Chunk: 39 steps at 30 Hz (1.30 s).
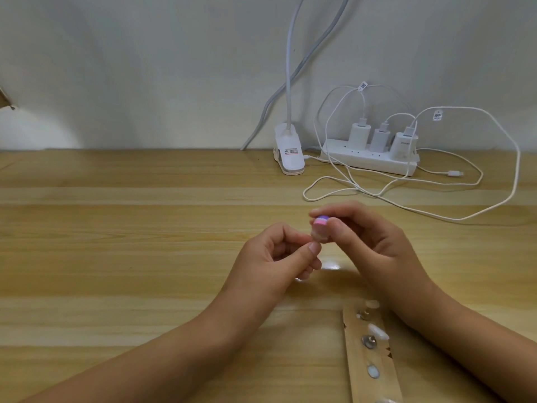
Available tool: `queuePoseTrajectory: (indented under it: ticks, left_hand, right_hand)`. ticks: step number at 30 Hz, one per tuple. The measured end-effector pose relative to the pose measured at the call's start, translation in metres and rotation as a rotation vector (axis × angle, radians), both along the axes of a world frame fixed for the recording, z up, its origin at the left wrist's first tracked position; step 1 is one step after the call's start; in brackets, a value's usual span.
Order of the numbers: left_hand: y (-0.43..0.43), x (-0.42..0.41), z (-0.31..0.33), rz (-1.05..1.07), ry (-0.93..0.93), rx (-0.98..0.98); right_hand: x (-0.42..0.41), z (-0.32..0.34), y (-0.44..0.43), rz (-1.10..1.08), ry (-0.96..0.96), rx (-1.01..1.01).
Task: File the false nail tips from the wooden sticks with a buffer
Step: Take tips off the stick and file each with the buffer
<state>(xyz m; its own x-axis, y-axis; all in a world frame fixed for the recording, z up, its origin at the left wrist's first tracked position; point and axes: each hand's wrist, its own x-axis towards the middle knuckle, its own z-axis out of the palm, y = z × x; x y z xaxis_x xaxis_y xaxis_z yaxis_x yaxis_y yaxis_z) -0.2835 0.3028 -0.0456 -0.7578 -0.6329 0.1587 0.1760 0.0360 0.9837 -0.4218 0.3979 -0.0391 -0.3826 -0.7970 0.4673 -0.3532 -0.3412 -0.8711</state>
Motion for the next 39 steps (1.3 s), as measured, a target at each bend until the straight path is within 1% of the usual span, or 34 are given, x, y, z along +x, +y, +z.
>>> queuePoseTrajectory:
  ticks: [2, 4, 7, 10, 13, 16, 19, 20, 23, 24, 26, 27, 30, 34, 37, 39]
  left_hand:
    - [0.0003, -0.0003, -0.0002, 0.000, 0.003, -0.006]
    - [0.0002, -0.0004, -0.0002, 0.002, 0.004, -0.008]
    - [0.0004, 0.0001, -0.0002, -0.002, 0.007, -0.016]
    - [0.0006, 0.0005, 0.0002, -0.005, -0.002, -0.015]
    - [0.0006, 0.0003, 0.0007, 0.004, 0.008, -0.005]
    - [0.0002, -0.0001, 0.0008, 0.013, 0.017, 0.010]
    - [0.0002, 0.0001, 0.0006, 0.004, 0.014, 0.005]
    - [0.0002, 0.0001, 0.0003, 0.004, 0.016, 0.004]
    - [-0.0002, 0.0000, 0.0002, 0.004, 0.017, -0.001]
    - [-0.0002, -0.0003, 0.0001, 0.006, 0.016, 0.000]
    - [-0.0004, -0.0005, -0.0007, 0.008, 0.016, 0.001]
    - [-0.0004, -0.0004, -0.0008, 0.005, 0.014, -0.003]
    - [-0.0001, 0.0002, 0.0004, 0.002, 0.016, -0.007]
    - [0.0000, -0.0002, -0.0008, 0.008, 0.019, 0.001]
    - [0.0000, 0.0002, -0.0002, 0.005, 0.028, 0.002]
    - [-0.0001, 0.0002, -0.0007, 0.002, 0.025, -0.010]
  right_hand:
    - [-0.0008, -0.0006, 0.0001, -0.015, -0.008, 0.000]
    - [-0.0018, -0.0013, 0.0000, -0.023, 0.032, -0.015]
    - [-0.0011, -0.0010, -0.0008, -0.006, 0.007, 0.027]
    - [-0.0005, -0.0001, 0.0002, -0.031, 0.091, -0.041]
    - [-0.0006, 0.0018, 0.0003, -0.013, 0.043, -0.036]
    - [-0.0004, 0.0012, 0.0004, -0.037, 0.092, -0.068]
    - [-0.0017, 0.0004, -0.0010, -0.013, 0.036, 0.001]
    - [-0.0017, 0.0002, -0.0010, -0.019, 0.038, -0.005]
    - [-0.0008, 0.0000, 0.0006, -0.025, 0.146, -0.075]
    - [-0.0014, -0.0002, 0.0006, -0.017, 0.145, -0.059]
    - [-0.0025, 0.0002, 0.0007, 0.000, 0.086, -0.014]
    - [-0.0028, 0.0004, 0.0009, -0.006, 0.078, -0.022]
    - [0.0006, 0.0020, 0.0010, -0.033, 0.175, -0.101]
    - [-0.0008, 0.0010, 0.0000, -0.025, 0.095, -0.033]
    - [-0.0005, 0.0006, 0.0003, -0.041, 0.118, -0.053]
    - [-0.0002, 0.0012, -0.0005, -0.031, 0.050, 0.026]
